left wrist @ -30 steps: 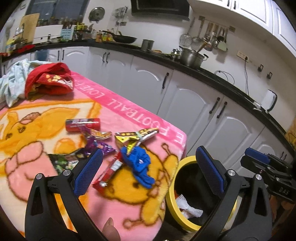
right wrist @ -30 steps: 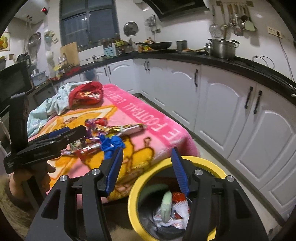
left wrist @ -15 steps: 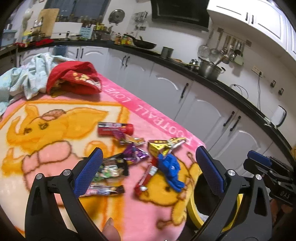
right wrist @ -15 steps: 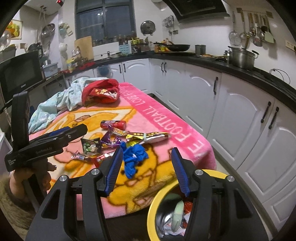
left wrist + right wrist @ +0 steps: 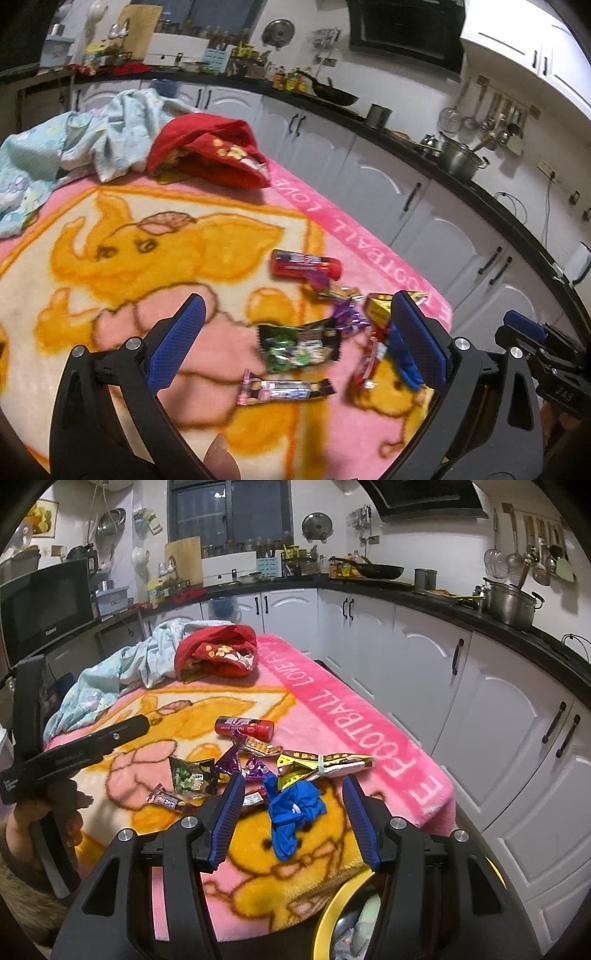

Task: Collect trash
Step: 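Grasp the green candy wrapper with the left tool while the right tool grasps the blue glove, then lift the green wrapper with the left tool while the right tool carries the blue glove toward the bin, then lower both held items into the yellow bin and open both tools, then move both tools back over the remaining wrappers on the blanket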

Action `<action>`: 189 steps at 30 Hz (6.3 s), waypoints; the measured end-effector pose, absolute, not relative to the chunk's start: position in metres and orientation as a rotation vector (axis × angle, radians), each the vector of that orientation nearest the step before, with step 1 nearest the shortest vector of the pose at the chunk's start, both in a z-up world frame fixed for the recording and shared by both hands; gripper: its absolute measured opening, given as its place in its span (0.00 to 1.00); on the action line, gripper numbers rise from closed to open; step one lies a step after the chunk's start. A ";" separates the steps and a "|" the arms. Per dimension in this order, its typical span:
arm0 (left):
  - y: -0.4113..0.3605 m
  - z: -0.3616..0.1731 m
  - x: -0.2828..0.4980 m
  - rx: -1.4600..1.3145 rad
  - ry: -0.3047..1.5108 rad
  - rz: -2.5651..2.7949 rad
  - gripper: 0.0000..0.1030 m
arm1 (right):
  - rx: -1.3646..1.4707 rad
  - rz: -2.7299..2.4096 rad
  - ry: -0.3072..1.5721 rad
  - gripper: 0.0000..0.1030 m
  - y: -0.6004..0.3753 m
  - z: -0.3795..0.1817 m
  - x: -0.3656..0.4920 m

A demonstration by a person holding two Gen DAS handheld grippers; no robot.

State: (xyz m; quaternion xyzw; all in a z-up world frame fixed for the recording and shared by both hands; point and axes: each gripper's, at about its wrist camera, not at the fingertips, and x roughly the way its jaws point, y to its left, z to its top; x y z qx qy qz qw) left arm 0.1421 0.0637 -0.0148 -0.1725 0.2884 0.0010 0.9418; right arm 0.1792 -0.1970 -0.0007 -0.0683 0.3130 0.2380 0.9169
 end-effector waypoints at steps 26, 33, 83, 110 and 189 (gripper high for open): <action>0.073 -0.089 0.197 -0.343 0.843 -0.228 0.62 | -0.162 0.488 0.856 0.51 -0.177 -0.082 0.230; 0.075 -0.091 0.196 -0.340 0.852 -0.220 0.34 | -0.143 0.493 0.890 0.51 -0.175 -0.091 0.237; 0.016 -0.011 0.148 -0.216 0.651 -0.299 0.01 | -0.121 0.525 0.740 0.11 -0.212 -0.027 0.181; -0.093 -0.004 0.154 -0.087 0.668 -0.481 0.01 | -0.020 0.350 0.669 0.11 -0.316 -0.005 0.151; -0.109 -0.020 0.144 -0.095 0.655 -0.412 0.89 | 0.033 0.272 0.706 0.49 -0.353 -0.022 0.137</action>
